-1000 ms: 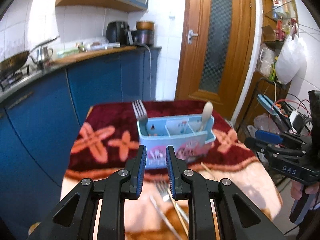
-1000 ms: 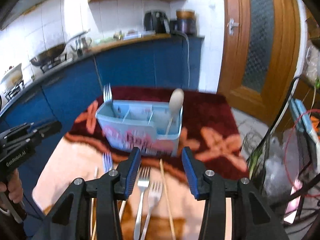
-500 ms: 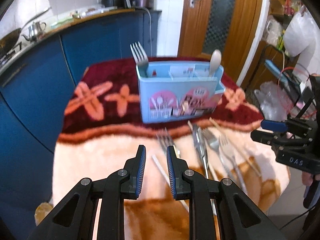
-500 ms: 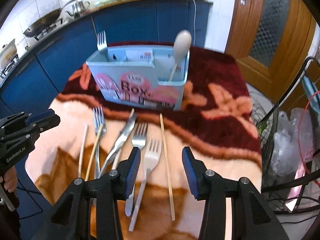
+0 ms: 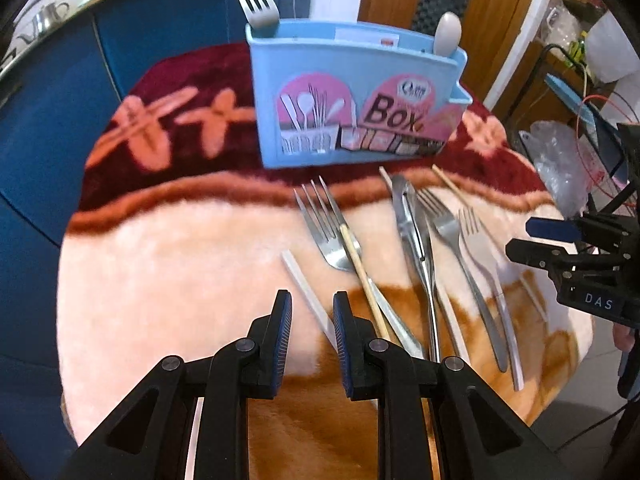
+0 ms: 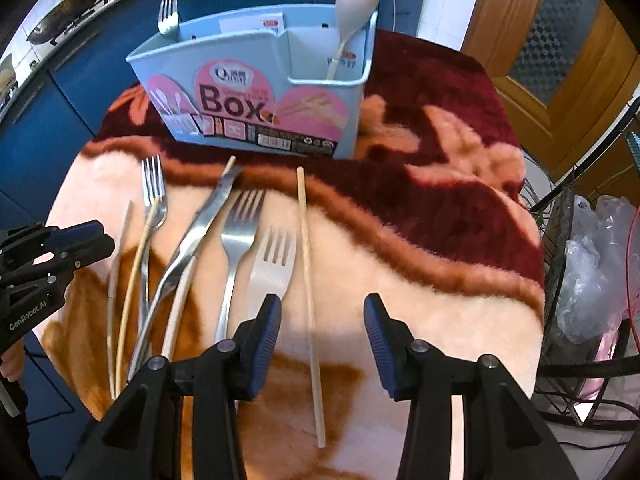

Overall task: Organize utensils
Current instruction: 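Withdraw both open tools from the caddy back over the utensils, then grasp a wooden chopstick with the right tool while the left tool grasps a white stick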

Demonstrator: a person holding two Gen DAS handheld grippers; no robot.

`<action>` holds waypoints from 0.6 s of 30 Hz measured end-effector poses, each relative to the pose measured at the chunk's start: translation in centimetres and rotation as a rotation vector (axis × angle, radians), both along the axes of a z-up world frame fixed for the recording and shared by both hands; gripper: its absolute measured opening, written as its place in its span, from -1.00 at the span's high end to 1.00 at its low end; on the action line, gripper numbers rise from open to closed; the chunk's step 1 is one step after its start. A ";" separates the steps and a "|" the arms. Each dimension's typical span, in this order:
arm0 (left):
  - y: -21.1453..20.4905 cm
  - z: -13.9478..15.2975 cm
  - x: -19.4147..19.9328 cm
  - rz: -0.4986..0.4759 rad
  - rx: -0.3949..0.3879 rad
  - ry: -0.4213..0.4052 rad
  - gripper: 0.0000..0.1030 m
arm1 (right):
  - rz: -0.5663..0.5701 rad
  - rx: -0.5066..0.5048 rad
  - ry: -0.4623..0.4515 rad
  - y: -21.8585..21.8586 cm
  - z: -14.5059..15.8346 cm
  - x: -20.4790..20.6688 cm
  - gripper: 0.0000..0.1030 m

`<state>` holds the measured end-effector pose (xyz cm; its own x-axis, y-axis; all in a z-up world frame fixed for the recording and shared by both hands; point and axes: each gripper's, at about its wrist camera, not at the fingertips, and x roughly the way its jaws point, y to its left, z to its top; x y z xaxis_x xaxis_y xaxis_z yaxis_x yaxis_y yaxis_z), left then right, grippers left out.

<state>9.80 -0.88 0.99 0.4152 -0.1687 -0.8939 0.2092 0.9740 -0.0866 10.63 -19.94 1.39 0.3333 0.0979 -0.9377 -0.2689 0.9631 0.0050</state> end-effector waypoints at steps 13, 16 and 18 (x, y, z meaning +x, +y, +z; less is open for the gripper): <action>-0.4 -1.8 1.8 0.010 -0.033 0.079 0.58 | 0.022 -0.037 0.040 0.3 -1.7 1.7 0.09; -0.5 -1.9 2.6 0.007 -0.039 0.095 0.59 | 0.030 -0.045 0.047 0.3 -1.8 2.9 0.09; -0.3 -1.9 3.0 0.008 -0.049 0.100 0.59 | 0.032 -0.044 0.046 0.4 -1.7 3.7 0.09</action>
